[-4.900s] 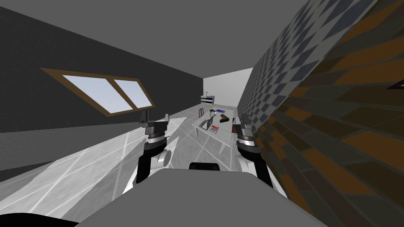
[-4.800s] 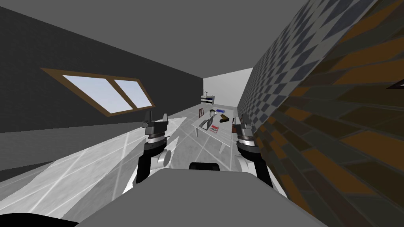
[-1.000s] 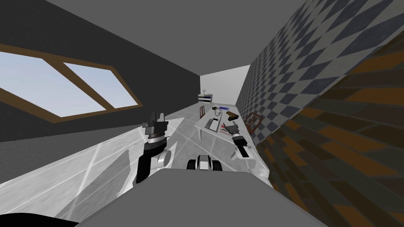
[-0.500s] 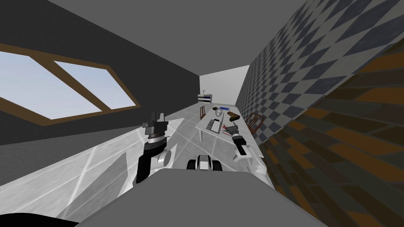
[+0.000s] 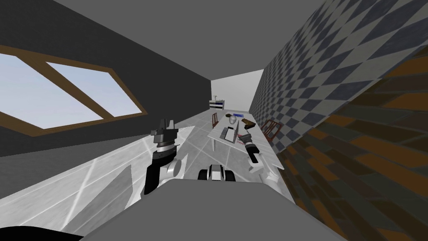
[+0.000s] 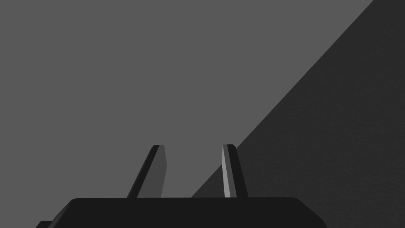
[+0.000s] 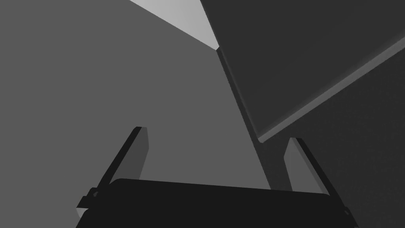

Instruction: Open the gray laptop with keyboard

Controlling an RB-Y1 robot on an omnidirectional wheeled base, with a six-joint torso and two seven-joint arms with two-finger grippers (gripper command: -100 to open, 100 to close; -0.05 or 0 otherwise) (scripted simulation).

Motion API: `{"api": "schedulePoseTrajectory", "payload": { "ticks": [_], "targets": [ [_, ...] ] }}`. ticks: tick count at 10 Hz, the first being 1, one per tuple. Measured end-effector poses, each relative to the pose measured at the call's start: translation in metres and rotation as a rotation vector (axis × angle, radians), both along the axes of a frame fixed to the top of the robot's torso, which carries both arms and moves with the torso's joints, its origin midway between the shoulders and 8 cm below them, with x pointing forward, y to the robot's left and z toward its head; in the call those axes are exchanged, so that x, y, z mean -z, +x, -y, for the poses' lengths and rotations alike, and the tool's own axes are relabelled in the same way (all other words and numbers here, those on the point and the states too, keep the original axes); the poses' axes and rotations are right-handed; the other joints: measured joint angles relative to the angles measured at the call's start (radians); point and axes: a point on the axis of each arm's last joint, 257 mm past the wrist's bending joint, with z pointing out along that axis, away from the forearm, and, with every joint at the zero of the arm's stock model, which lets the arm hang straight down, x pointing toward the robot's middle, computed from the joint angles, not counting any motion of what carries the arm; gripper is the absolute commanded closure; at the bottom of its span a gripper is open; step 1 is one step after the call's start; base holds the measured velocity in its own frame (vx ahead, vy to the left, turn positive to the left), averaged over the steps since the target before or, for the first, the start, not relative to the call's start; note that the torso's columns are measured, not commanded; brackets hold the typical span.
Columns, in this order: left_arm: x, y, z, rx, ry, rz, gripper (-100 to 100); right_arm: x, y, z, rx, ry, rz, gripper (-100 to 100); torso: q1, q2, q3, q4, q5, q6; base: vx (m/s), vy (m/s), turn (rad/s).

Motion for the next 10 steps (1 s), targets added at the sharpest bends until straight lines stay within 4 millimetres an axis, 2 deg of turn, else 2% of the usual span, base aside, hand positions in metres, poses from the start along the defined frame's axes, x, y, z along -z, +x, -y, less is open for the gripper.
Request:
{"api": "schedulePoseTrajectory", "payload": {
  "ticks": [3, 5, 8, 9, 10],
  "targets": [
    [0.0, 0.0, 0.0, 0.0, 0.0, 0.0, 0, 0.018, 0.007, 0.008, 0.043, -0.095, -0.05, -100, -0.001, -0.001, -0.001, -0.001, -0.001, -0.001, 0.051, 0.076, -0.032],
    [0.0, 0.0, 0.0, 0.0, 0.0, 0.0, 0, 0.031, 0.01, 0.004, 0.064, -0.123, -0.079, -100, -0.001, -0.002, -0.001, -0.001, -0.001, -0.001, 0.025, 0.05, -0.007],
    [0.0, 0.0, 0.0, 0.0, 0.0, 0.0, 0, 0.027, 0.016, 0.008, 0.076, -0.13, -0.081, -100, -0.003, -0.001, 0.0, 0.0, -0.001, 0.0, 0.044, -0.011, 0.054],
    [0.0, 0.0, 0.0, 0.0, 0.0, 0.0, 0, 0.026, 0.016, 0.009, 0.078, -0.129, -0.082, 100, -0.001, 0.002, 0.001, 0.0, 0.0, 0.0, -0.042, 0.007, -0.086],
    [0.0, 0.0, 0.0, 0.0, 0.0, 0.0, 0, 0.03, 0.013, 0.006, 0.072, -0.124, -0.083, 100, 0.001, 0.006, 0.003, 0.001, 0.001, 0.002, -0.024, 0.01, -0.027]
  ]
}}
